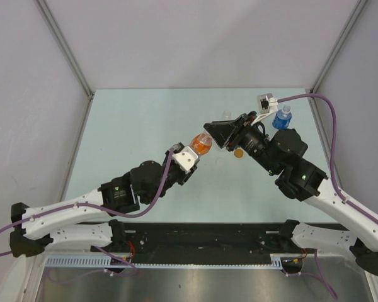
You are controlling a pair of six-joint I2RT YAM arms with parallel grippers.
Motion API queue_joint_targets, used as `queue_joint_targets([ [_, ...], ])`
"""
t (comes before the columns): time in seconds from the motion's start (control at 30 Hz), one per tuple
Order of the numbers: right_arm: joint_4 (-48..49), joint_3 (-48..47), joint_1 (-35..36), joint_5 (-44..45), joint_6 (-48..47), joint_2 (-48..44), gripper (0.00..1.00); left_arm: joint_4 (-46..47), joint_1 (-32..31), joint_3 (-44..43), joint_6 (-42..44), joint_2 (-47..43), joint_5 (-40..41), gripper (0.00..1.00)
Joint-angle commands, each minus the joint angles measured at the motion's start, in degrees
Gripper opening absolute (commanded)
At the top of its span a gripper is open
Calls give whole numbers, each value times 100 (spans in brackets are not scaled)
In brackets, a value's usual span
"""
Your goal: Unscrew the bottle caps
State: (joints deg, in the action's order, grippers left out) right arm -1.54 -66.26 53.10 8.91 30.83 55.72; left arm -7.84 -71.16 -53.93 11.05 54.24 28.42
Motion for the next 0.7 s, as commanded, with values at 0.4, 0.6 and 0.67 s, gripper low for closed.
queue_joint_targets([
  [0.4, 444, -256, 25, -1565, -911, -281, 0, -104, 434, -319, -698, -563, -3762, 0],
  [0.6, 778, -230, -80, -3040, -1281, -448, 0, 71, 1243, -680, -1630, -414, -6698, 0],
  [0.67, 971, -186, -177, -3507, -1307, -483, 0, 176, 1384, -811, -1877, -248, -7539, 0],
])
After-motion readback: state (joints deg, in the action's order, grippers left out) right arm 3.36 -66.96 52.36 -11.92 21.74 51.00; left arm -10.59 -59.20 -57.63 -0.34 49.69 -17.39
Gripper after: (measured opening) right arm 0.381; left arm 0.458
